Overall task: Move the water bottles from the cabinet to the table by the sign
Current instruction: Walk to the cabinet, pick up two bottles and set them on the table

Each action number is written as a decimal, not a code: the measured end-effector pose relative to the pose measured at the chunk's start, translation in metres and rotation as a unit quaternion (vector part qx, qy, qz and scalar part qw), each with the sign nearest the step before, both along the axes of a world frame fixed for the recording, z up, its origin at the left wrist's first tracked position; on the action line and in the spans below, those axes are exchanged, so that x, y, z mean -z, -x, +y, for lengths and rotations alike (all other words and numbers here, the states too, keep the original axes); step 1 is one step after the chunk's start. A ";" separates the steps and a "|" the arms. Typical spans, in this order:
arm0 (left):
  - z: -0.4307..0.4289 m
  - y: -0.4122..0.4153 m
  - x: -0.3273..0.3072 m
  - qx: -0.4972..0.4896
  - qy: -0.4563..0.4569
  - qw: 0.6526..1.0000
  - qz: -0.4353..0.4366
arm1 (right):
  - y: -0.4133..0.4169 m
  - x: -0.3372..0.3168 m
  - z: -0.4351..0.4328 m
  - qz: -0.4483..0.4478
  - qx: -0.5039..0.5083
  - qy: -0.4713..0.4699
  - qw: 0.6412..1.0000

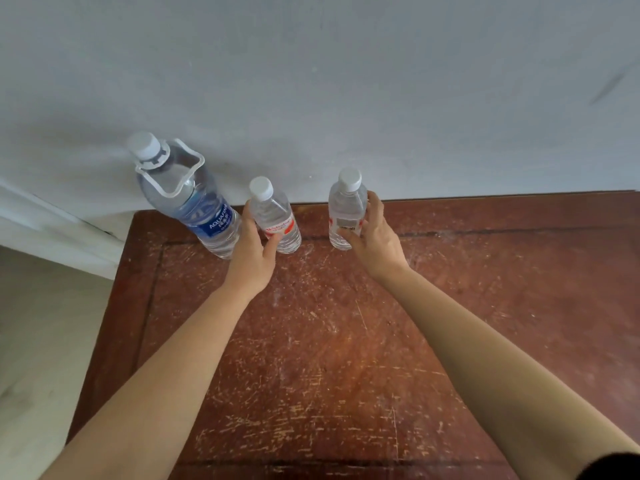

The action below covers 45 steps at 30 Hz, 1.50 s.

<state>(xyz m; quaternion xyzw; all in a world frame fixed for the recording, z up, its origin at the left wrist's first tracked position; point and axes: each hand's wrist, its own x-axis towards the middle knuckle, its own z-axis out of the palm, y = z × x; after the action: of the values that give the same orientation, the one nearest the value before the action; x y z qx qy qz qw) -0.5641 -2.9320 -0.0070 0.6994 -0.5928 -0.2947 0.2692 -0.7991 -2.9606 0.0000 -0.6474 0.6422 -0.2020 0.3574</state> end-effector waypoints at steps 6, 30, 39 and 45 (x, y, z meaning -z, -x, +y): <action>0.106 0.010 0.039 -0.002 -0.130 0.963 -0.237 | 0.027 0.031 0.104 0.137 -0.020 -0.021 0.990; 0.329 -0.025 -0.100 -0.325 0.056 0.866 -0.376 | -0.081 -0.054 0.201 0.141 -0.326 0.264 0.897; 0.619 -0.030 -0.182 -0.606 0.001 0.681 -0.412 | -0.229 -0.121 0.428 -0.100 -0.536 0.322 0.774; 0.828 0.020 -0.225 -0.729 -0.024 0.545 -0.414 | -0.270 -0.186 0.629 -0.230 -0.621 0.397 0.636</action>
<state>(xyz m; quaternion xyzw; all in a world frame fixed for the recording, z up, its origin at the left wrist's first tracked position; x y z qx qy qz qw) -0.5845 -2.1037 0.2176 0.9417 0.0824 0.3107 0.0991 -0.5291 -2.3321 0.1862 -0.9058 -0.1560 -0.3098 0.2433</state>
